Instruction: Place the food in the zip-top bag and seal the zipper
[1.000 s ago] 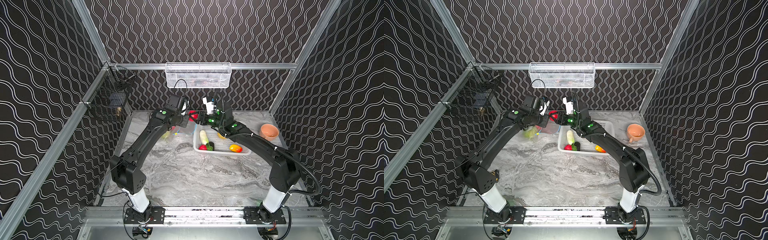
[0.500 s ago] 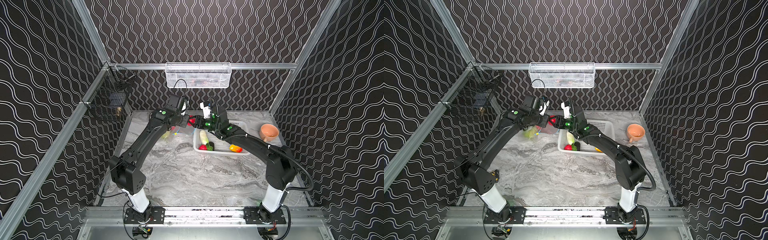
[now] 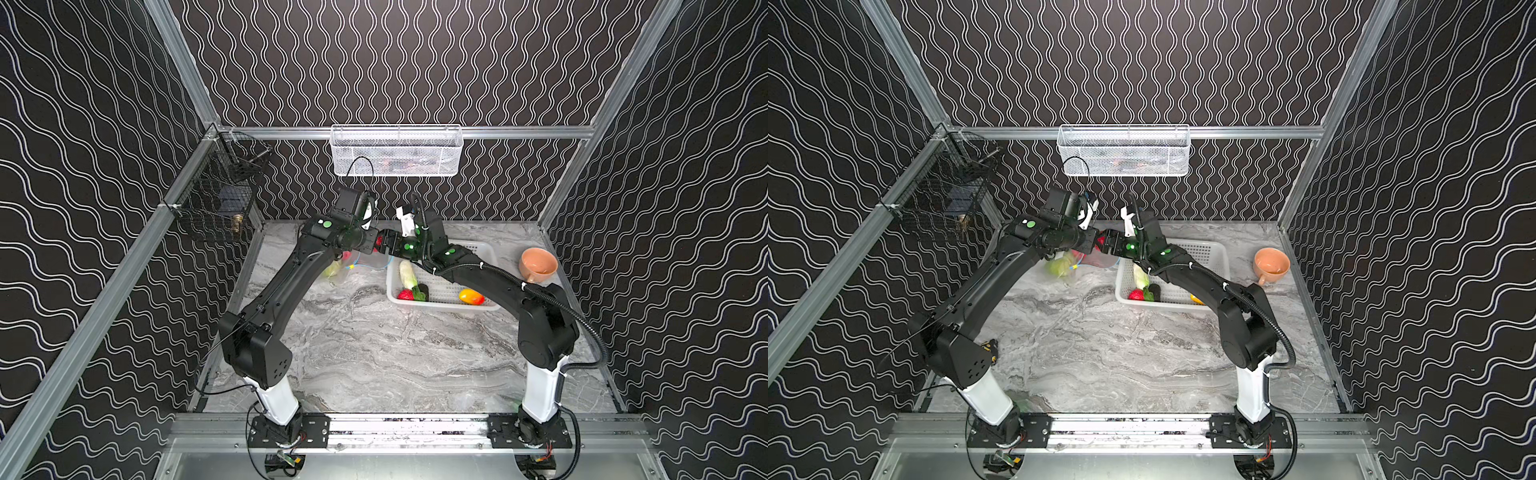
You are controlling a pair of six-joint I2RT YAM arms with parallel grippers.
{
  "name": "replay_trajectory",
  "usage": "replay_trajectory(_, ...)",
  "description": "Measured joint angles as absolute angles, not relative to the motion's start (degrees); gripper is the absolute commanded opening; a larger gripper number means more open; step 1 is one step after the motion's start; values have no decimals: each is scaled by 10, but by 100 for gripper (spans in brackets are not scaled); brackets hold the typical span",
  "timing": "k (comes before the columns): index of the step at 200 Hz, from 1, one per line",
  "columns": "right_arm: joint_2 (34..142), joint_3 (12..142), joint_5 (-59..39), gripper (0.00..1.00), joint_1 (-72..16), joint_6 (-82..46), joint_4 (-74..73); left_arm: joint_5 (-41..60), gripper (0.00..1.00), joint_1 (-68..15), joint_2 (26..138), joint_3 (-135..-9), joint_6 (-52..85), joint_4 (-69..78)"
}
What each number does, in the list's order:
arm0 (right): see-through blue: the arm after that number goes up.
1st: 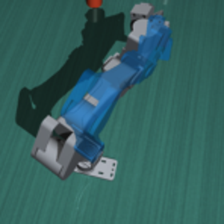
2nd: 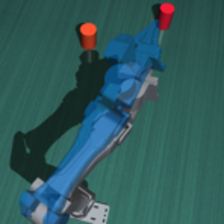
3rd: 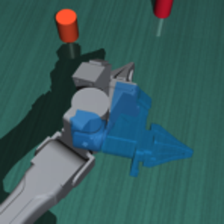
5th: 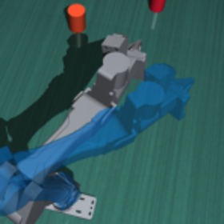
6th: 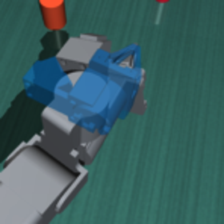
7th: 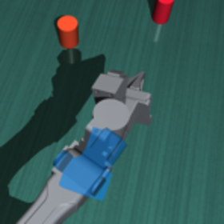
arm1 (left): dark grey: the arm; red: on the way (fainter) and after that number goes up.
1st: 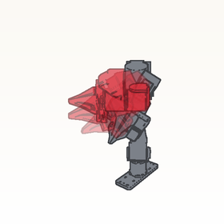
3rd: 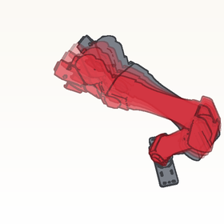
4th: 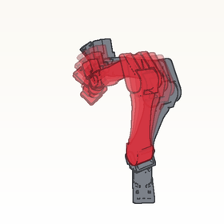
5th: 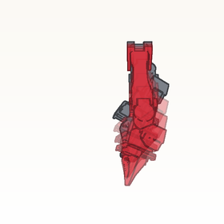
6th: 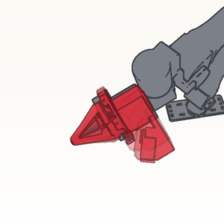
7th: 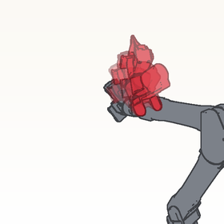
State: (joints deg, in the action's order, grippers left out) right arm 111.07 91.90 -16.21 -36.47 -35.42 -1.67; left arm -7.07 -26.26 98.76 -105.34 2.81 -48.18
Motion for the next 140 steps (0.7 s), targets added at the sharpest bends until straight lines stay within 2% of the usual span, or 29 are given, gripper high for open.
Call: replay_trajectory(140, 1053, 907, -130, 99, -364, -319, 40, -70, 0, -263, 1000, -1065, 28, -490)
